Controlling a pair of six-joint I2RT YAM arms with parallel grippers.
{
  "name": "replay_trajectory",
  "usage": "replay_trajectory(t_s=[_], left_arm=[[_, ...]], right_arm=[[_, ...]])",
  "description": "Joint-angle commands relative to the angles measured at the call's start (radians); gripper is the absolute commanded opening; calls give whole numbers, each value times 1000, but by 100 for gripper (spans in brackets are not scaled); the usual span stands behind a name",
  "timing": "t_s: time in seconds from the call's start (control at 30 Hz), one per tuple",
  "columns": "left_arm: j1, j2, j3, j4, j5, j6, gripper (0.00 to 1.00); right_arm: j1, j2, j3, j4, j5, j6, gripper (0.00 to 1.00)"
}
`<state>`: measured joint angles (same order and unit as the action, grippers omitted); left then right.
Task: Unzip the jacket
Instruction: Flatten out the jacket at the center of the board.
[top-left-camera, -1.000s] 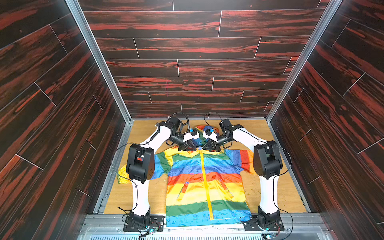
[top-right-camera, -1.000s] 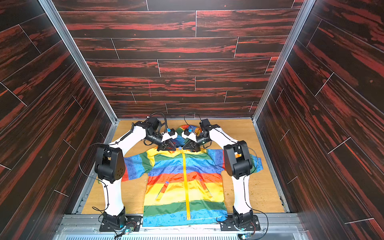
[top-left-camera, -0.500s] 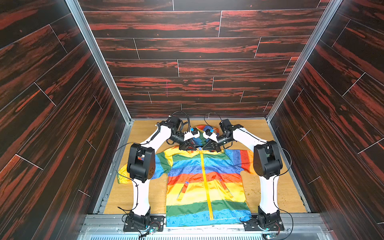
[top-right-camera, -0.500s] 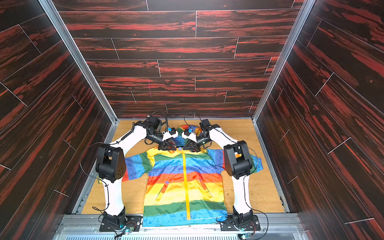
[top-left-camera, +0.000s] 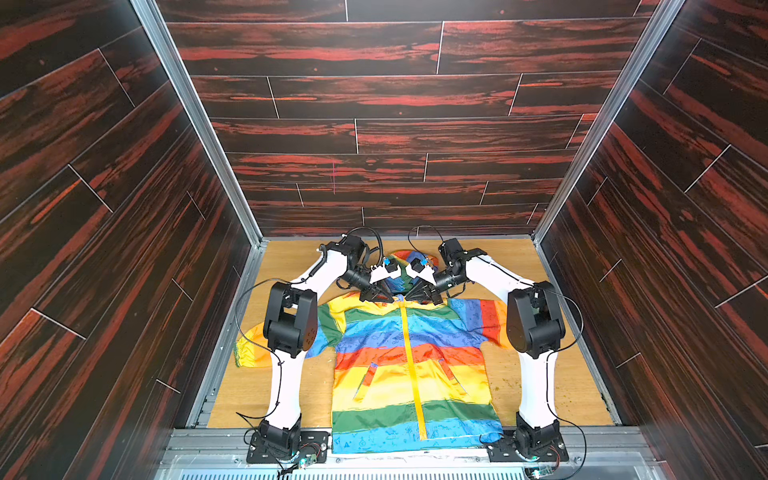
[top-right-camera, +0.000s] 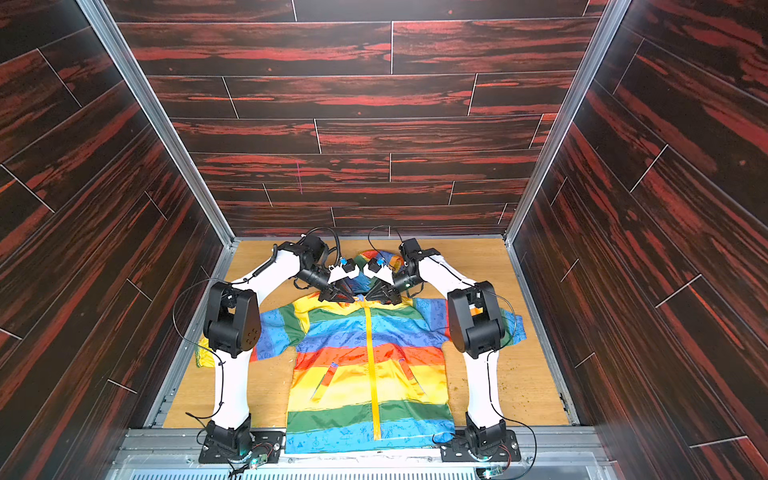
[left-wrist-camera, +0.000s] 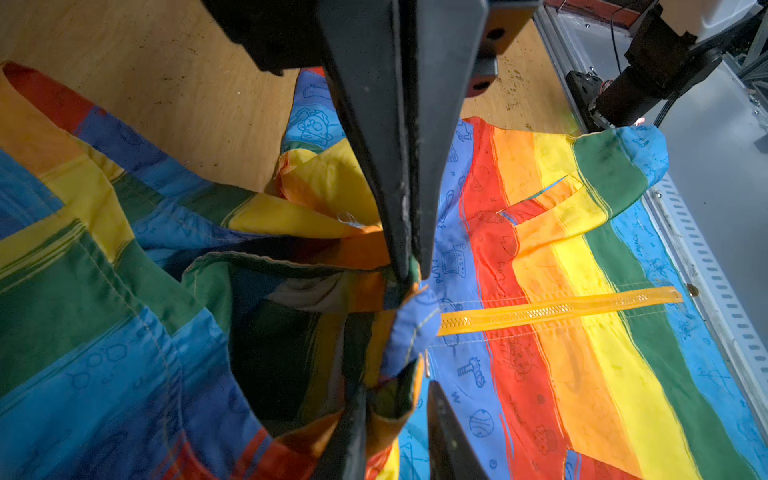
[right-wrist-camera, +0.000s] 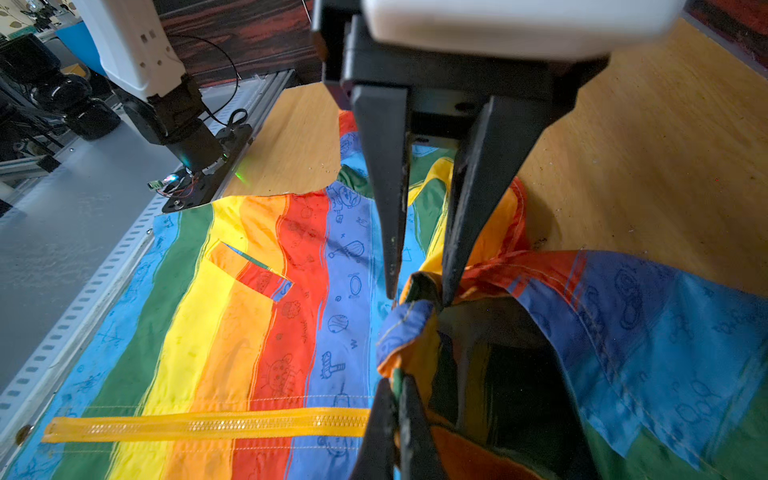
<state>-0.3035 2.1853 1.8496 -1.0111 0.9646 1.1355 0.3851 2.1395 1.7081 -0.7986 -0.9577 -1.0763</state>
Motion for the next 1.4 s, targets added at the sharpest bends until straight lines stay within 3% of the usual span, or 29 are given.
replay_trajectory(t_s=[0.0, 0.33, 0.4, 0.5, 0.6, 0.7, 0.83, 0.93, 1.0, 1.1, 1.2, 1.27, 1.37], left_arm=[[-3, 14, 48, -127, 47, 72, 19], [-3, 38, 108, -260, 94, 132, 4], [-4, 51, 130, -295, 98, 148, 0], [-6, 58, 146, -337, 103, 184, 0], [-5, 49, 135, -355, 111, 220, 0], [-5, 36, 115, -349, 125, 234, 0], [-3, 7, 65, -288, 151, 212, 0], [0, -37, -5, -166, 179, 137, 0], [1, -80, -81, -18, 193, 37, 0], [1, -154, -205, 254, 197, -152, 0], [1, -197, -265, 409, 200, -270, 0], [1, -205, -268, 413, 203, -280, 0], [1, -213, -276, 404, 213, -290, 0]], right_arm=[[-3, -69, 24, -30, -21, -9, 0], [-3, -92, 5, 36, -29, 40, 0], [-3, -107, -19, 104, -32, 103, 0], [-5, -153, -101, 333, -8, 319, 0], [-8, -207, -179, 540, 69, 542, 31], [-17, -249, -222, 636, 126, 678, 40], [-39, -292, -253, 708, 184, 826, 39], [-44, -300, -232, 672, 300, 990, 35], [-20, -365, -338, 755, 404, 1095, 36], [45, -514, -559, 940, 591, 1270, 48], [91, -611, -705, 1018, 729, 1458, 55], [154, -663, -776, 1045, 852, 1462, 57], [270, -708, -884, 1156, 1005, 1316, 56]])
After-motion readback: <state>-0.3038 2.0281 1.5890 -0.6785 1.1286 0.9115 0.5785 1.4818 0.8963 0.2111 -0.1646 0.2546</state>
